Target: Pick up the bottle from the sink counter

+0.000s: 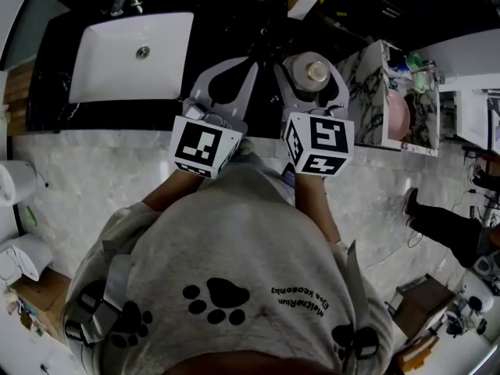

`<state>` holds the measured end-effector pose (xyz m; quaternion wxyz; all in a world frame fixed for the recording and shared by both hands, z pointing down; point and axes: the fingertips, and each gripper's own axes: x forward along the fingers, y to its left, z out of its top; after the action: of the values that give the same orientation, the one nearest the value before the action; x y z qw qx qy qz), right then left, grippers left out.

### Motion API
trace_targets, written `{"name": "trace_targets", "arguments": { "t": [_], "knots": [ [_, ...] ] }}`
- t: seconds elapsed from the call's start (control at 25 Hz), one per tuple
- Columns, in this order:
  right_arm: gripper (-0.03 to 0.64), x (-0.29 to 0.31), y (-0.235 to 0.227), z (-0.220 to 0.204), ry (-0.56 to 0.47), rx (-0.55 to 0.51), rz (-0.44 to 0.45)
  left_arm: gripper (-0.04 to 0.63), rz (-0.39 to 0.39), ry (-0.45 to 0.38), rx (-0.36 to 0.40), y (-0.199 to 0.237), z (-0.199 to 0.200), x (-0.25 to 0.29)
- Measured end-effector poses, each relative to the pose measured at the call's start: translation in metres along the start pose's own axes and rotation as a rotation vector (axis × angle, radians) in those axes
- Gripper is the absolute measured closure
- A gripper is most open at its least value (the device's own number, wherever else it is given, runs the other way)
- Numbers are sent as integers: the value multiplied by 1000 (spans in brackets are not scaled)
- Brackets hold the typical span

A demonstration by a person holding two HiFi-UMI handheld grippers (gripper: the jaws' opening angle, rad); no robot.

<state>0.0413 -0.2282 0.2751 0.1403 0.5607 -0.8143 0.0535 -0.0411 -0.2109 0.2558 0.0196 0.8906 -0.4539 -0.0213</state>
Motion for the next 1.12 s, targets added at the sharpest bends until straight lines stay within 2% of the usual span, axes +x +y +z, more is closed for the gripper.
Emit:
{"name": "trace_targets", "arguments": {
  "t": [0.52,1.12],
  "knots": [
    [282,-12,-9,-22,12,5,27,594,14,19,28,-23,-11,-2],
    [282,-12,-6,-18,-14,-9,61,594,25,5,44,-25,-10,0]
  ]
}}
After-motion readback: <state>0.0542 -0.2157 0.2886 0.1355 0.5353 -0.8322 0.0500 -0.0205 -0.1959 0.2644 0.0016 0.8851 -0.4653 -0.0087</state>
